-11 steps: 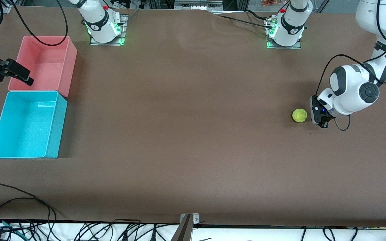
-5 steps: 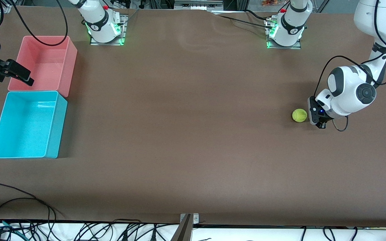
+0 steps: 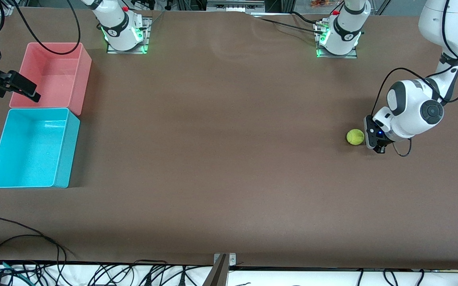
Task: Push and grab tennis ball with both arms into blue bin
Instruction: 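Lower the left gripper beside the tennis ball, fingers closed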
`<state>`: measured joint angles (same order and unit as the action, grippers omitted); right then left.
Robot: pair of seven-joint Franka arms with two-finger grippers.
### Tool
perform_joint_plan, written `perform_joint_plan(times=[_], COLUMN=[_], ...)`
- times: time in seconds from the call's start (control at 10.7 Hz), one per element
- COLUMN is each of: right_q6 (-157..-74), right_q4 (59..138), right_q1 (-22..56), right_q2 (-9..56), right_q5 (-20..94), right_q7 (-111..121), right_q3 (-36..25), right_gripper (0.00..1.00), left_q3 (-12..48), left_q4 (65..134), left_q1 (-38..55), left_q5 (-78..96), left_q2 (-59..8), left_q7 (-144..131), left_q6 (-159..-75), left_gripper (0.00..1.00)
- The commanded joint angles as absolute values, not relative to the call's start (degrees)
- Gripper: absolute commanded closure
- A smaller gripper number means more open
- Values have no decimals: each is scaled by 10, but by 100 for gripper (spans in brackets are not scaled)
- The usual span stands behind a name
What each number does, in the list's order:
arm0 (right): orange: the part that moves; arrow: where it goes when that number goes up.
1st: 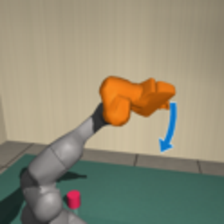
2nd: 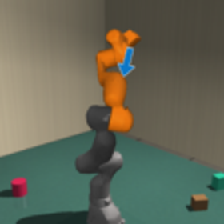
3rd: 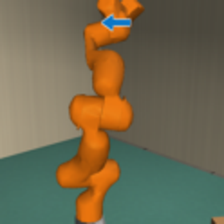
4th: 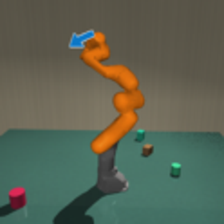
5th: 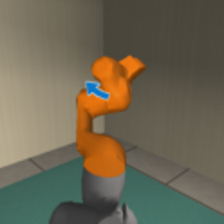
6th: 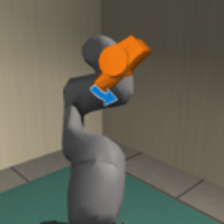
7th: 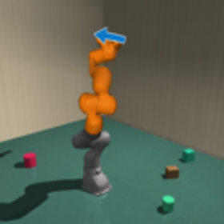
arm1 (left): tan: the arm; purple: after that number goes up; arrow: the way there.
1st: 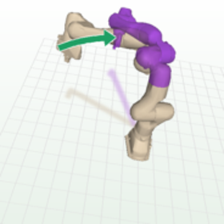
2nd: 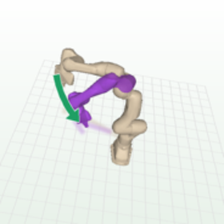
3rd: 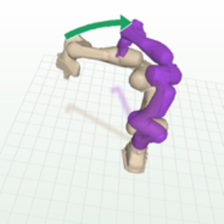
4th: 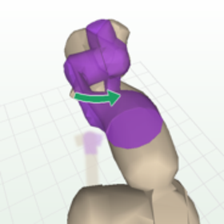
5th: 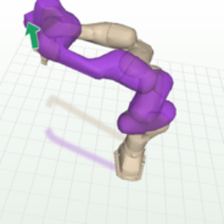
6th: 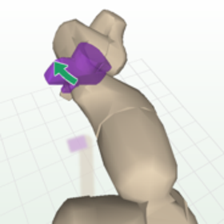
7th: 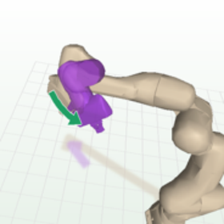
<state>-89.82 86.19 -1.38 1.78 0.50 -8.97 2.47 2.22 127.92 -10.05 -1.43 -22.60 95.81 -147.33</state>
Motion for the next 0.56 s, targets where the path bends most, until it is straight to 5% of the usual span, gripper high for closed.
perform_joint_plan(times=[0.0,0.28,0.47], right_q6=[-891,-891,-891], right_q4=[857,857,857], right_q1=[-11,-11,-11], right_q2=[19,19,19], right_q5=[-1,-1,-1], right_q7=[-86,-86,-86], right_q3=[25,25,25], right_gripper=[0,0,0], left_q3=[21,30,87], left_q4=[1274,1275,1275], left_q1=[-98,-91,-88], left_q5=[2,6,20], left_q2=[-236,-239,-241], left_q7=[976,958,856], left_q6=[-1477,-1478,-1477], left_gripper=[100,100,100])
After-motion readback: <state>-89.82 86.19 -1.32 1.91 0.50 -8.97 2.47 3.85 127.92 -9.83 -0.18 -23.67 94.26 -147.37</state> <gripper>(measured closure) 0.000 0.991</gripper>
